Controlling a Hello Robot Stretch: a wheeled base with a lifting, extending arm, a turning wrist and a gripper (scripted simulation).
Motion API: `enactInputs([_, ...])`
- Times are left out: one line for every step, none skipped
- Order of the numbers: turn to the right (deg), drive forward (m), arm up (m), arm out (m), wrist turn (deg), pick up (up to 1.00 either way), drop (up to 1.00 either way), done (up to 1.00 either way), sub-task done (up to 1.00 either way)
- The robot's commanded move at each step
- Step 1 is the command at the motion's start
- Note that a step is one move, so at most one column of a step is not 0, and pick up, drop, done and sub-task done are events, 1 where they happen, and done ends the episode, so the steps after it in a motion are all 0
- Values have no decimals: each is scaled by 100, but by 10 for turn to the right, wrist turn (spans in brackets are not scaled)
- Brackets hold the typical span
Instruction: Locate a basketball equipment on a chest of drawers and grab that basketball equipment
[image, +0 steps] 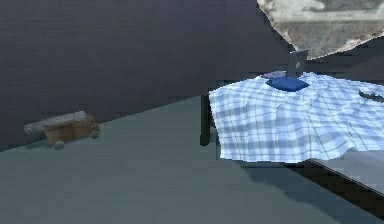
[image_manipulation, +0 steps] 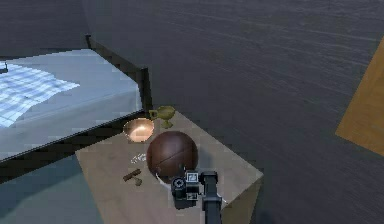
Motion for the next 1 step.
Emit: enactInputs([0,0,0,0,0,100,0,0,0])
